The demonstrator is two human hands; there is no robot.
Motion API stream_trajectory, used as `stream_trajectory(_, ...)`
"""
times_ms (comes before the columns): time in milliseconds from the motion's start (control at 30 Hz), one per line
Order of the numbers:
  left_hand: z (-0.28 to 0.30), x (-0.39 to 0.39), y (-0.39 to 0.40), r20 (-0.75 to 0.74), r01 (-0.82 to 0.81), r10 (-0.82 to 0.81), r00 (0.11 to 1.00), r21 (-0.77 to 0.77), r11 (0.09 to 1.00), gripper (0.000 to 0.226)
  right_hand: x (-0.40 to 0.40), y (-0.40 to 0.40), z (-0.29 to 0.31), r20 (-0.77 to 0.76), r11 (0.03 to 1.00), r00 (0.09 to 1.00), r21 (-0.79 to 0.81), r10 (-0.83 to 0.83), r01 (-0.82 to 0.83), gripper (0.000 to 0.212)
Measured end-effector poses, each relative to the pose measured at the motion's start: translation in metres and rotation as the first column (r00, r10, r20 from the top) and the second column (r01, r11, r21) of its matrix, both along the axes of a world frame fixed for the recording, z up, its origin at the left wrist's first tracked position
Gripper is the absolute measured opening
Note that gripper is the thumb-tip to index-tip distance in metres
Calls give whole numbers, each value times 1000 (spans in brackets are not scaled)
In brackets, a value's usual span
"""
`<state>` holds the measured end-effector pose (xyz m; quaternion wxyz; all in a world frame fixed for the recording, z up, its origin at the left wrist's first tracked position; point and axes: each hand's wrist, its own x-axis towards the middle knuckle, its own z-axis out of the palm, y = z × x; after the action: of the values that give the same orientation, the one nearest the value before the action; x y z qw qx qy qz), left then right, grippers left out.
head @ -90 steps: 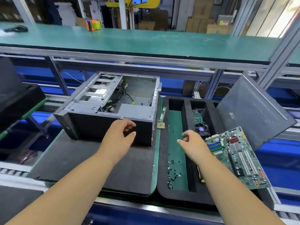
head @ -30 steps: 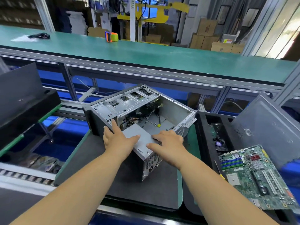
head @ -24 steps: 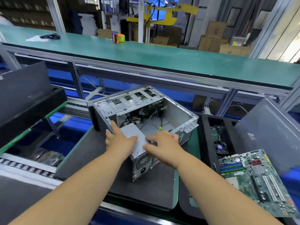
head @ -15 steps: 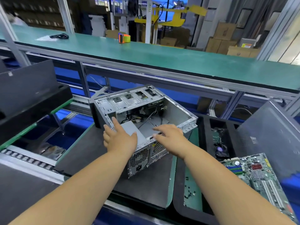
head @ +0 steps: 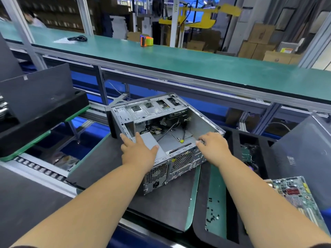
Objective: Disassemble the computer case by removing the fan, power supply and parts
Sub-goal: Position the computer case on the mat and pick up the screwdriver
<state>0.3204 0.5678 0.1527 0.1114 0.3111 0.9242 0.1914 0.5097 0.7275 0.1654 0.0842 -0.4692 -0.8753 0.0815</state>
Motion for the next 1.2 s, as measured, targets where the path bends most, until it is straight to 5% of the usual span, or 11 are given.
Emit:
stream_trajectory(533,-2,-57,-9,16,248,-248,969,-23,968,88,-6,-54,-8,33,994,995,57,-96,94,46)
stream_trajectory(1200,-10,-159,4,69,580,-577,814,-37,814,90,-45,-121,-9,57,959,962,113,-266,258,53)
